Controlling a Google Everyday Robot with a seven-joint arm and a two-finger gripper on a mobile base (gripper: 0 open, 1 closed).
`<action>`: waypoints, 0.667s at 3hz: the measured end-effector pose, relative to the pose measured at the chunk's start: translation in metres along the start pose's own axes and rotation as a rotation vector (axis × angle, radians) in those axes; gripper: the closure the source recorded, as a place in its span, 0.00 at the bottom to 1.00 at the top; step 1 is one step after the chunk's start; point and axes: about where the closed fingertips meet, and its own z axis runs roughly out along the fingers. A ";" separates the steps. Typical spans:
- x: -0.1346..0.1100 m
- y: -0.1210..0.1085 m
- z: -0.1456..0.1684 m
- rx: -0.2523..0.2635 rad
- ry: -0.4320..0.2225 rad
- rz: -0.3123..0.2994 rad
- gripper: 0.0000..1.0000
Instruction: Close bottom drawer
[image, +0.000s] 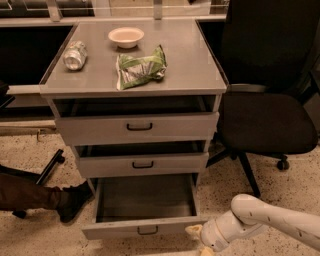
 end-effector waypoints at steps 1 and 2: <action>0.030 -0.022 0.026 -0.055 0.009 0.027 0.00; 0.056 -0.046 0.068 -0.111 -0.004 0.034 0.00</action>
Offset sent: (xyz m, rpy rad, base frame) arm 0.0044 0.0250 -0.1615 0.0771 0.1380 0.0773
